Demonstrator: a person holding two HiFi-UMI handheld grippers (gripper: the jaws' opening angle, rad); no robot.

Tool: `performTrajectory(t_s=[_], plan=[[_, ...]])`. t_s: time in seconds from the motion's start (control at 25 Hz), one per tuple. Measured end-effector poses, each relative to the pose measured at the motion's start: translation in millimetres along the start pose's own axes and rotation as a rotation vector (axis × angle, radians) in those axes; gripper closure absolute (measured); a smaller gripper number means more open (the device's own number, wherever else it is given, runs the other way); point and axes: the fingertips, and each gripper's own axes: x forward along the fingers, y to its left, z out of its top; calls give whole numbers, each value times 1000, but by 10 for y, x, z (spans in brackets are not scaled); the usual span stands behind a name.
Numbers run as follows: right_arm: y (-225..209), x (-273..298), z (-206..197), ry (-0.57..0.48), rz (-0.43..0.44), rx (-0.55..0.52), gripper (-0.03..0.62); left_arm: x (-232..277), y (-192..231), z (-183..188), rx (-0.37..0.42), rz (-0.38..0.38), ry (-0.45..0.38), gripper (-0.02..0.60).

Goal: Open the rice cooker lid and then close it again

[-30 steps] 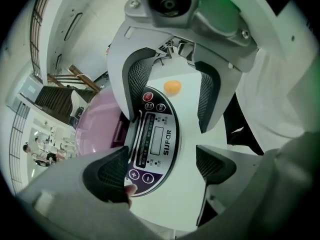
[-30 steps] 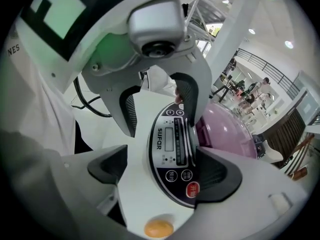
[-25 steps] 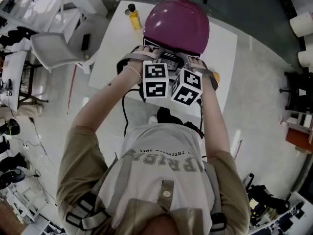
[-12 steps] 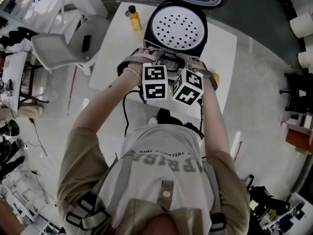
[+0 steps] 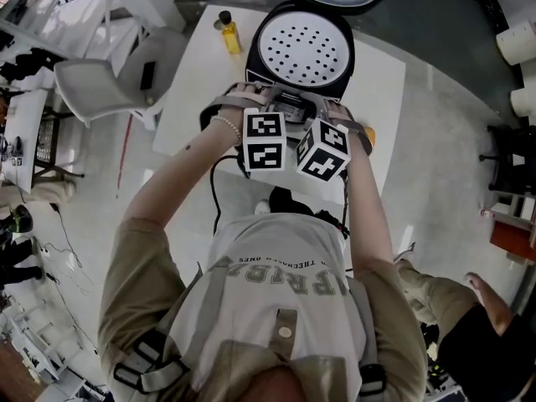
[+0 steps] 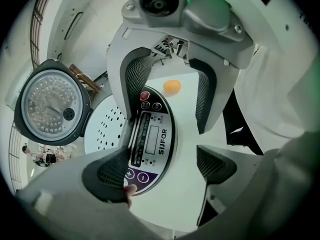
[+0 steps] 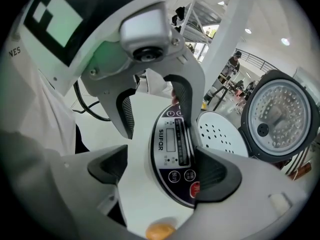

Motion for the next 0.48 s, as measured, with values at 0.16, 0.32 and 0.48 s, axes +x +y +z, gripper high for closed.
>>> performTrajectory(t_s=[0.16, 0.32, 0.48], plan=[[8, -3, 8, -12, 1, 3, 174, -8, -6, 4, -14, -11, -19, 140], [2, -4, 12, -30, -8, 12, 174, -23, 2, 28, -58, -32, -41, 140], [-6, -15, 31, -63, -12, 35, 174, -35, 10, 45, -80, -43, -56, 140]])
